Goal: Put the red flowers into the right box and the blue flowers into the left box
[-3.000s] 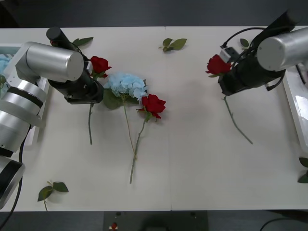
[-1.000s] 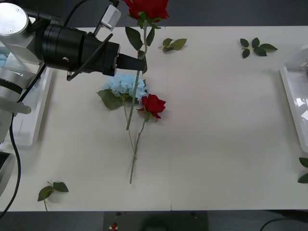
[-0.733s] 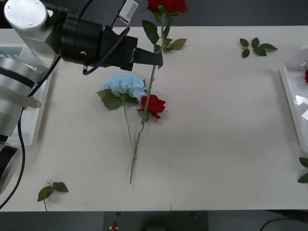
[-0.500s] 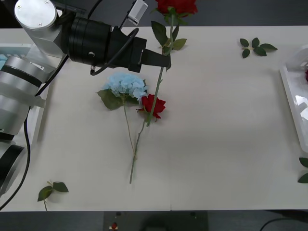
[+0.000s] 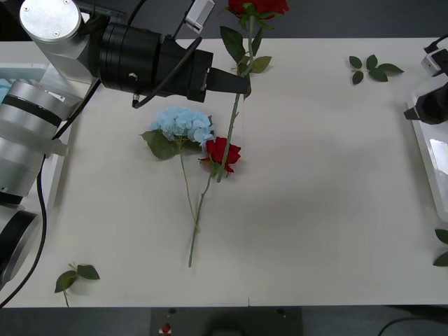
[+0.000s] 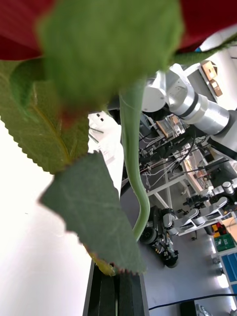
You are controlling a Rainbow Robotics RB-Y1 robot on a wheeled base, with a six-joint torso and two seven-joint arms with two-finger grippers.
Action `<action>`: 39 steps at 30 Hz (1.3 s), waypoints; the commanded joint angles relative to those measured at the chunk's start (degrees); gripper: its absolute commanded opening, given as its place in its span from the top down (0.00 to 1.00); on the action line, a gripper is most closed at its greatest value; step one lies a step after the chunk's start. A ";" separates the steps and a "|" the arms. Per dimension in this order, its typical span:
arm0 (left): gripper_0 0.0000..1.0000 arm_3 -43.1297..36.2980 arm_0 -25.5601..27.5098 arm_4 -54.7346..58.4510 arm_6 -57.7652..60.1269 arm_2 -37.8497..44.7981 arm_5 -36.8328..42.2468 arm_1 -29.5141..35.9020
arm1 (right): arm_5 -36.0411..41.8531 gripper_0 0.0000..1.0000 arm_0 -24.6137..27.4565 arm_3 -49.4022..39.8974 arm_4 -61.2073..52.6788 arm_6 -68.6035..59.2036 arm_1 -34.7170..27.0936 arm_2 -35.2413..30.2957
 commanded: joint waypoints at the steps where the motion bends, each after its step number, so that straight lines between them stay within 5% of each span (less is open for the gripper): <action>1: 1.00 -1.72 -2.25 0.49 -1.97 0.43 0.30 0.19 | -0.29 0.00 1.00 -7.34 -10.19 1.91 -5.33 -1.05; 12: 1.00 -1.72 -2.25 0.49 -1.97 0.43 0.30 0.19 | -5.83 0.00 20.95 -31.42 -38.49 3.58 -8.14 -16.95; 19: 1.00 -1.72 -2.25 0.49 -1.97 0.43 0.30 0.19 | -11.63 0.00 30.18 -40.47 -62.13 17.91 -5.94 -19.59; 39: 1.00 -1.72 -2.25 0.49 -1.97 0.43 0.30 0.19 | -11.37 0.00 33.78 -46.01 -69.51 41.99 14.01 -15.46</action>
